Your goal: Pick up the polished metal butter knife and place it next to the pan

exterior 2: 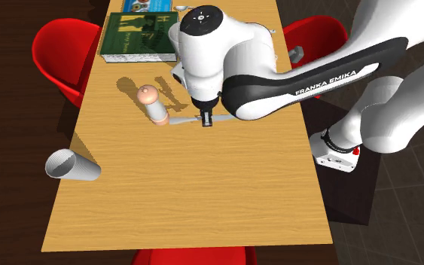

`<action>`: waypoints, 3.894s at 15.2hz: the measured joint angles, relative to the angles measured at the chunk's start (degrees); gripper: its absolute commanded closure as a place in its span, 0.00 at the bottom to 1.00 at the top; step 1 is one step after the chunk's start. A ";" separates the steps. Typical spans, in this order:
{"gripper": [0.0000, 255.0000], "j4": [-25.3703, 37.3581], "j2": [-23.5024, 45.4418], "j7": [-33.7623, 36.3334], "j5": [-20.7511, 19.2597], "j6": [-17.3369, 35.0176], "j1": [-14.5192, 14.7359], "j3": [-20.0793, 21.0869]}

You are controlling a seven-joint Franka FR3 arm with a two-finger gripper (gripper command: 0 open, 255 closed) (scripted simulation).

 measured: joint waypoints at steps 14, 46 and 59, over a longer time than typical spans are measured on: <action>1.00 -9.54 -8.49 -20.60 1.33 0.95 -8.74 -11.13; 0.00 -17.68 -1.47 -25.13 0.16 15.99 -10.91 -13.80; 0.00 -14.17 -5.41 -25.44 0.56 8.57 -10.94 -13.93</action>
